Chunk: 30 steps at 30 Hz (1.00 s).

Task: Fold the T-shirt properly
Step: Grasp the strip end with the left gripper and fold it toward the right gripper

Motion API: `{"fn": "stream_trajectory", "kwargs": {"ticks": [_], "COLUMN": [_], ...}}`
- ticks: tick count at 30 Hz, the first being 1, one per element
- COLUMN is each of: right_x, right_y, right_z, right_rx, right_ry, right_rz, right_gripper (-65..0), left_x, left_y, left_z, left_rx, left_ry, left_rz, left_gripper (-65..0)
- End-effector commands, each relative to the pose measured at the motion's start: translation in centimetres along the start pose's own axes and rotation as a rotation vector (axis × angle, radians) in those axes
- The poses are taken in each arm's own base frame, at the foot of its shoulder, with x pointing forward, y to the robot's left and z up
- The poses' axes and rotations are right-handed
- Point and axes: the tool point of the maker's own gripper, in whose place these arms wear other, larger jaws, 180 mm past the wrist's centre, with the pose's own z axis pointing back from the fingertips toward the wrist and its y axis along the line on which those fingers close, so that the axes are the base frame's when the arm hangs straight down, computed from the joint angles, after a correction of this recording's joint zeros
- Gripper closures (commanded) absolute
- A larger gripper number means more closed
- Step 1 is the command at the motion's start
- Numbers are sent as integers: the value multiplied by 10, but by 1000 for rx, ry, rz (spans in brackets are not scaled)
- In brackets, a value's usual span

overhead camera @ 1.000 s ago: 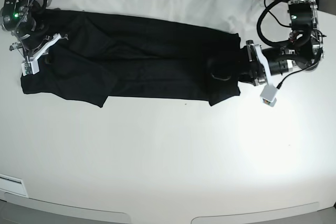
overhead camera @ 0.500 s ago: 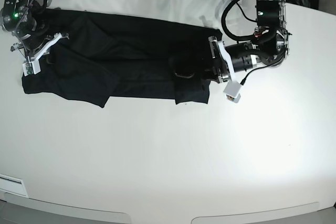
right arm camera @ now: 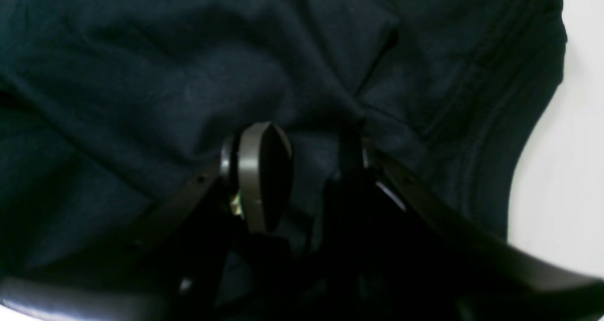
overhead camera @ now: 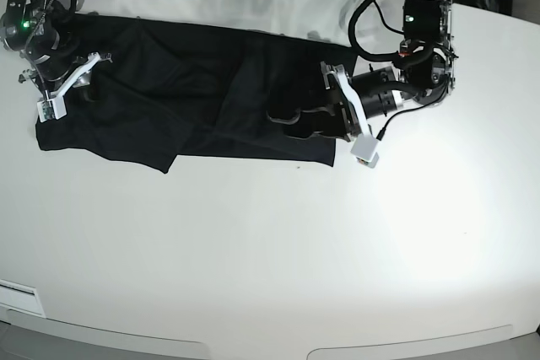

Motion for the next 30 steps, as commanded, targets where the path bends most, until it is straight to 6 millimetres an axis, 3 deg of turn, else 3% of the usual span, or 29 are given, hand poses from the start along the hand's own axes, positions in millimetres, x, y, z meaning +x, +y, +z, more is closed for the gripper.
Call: {"fn": "stream_trajectory", "kwargs": {"ticks": [1, 3, 5, 14, 19, 24, 27, 30], "right_x": [-1, 2, 3, 25, 39, 75, 103, 106], "right_y": [-2, -3, -4, 9, 13, 13, 2, -37], "right_z": [2, 2, 2, 8, 15, 27, 37, 44], "right_rx": [-5, -8, -9, 41, 37, 7, -58, -230], "right_ry": [19, 15, 12, -64, -101, -196, -259, -217], "right_rz": [21, 22, 22, 12, 47, 80, 98, 66], "right_gripper": [-262, -262, -262, -262, -262, -285, -353, -367], "left_x": [13, 16, 19, -9, -29, -46, -56, -60], "left_y": [-7, -2, 4, 10, 26, 47, 56, 63], "left_z": [1, 4, 9, -8, -18, -17, -15, -7], "left_rx": [-25, -3, 25, 83, 174, 221, 242, 264], "left_ry": [-36, -41, -52, 67, 159, 203, 228, 249], "left_rz": [-31, -60, -65, -129, -225, -195, -175, -170], "left_gripper": [-376, -239, -7, 0, 0, 0, 0, 0]}}
